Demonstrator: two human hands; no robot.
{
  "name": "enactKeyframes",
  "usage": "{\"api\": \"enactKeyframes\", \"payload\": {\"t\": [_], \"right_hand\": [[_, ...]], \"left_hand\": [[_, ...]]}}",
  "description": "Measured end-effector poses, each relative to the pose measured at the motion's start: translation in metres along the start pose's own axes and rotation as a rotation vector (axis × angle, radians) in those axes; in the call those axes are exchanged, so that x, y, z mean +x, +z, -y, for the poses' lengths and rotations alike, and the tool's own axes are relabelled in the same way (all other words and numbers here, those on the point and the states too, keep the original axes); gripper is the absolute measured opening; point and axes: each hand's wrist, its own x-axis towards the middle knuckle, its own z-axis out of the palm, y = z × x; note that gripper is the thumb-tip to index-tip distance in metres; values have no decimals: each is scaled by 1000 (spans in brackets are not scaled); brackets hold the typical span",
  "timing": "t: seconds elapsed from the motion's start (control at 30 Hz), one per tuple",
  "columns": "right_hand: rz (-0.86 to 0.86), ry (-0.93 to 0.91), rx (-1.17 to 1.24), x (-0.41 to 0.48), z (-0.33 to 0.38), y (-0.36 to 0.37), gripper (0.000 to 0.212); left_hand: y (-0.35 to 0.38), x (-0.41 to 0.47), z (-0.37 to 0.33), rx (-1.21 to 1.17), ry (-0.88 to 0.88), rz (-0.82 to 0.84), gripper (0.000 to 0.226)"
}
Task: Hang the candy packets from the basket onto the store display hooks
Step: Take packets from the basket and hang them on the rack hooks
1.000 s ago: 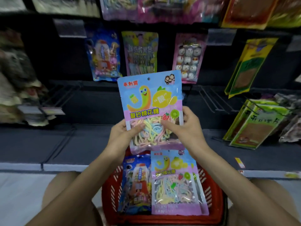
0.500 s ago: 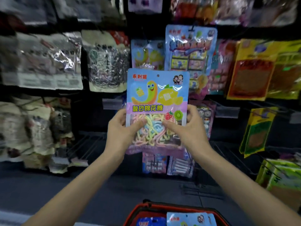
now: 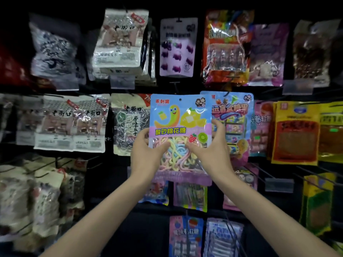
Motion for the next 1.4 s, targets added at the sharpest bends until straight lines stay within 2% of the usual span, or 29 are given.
{"api": "enactKeyframes", "payload": {"t": [0.17,0.3,0.47,0.77,0.9,1.1,1.2,1.4], "right_hand": [[-18,-8,-39,24,0,14,98],[-19,12,-47,39,-2,23,101],[-21,38,-15,48,-8,32,101],[-14,58,15,57,-20,37,105],[-31,70,-61,64,-26,43,107],[-75,111,-329,80,-37,60,101],[-86,132,-413,89,-43,68,100],[-104,105,-482,107,-58,74,100]], "left_hand": [[-2,26,3,11,32,9,57],[-2,42,8,0,46,31,47],[-1,57,13,11,31,60,52],[2,67,15,-48,-3,145,31],[8,81,31,62,15,97,27],[30,113,52,218,-15,57,17],[41,120,55,289,-26,13,20],[65,127,67,244,-77,-17,7]]}}
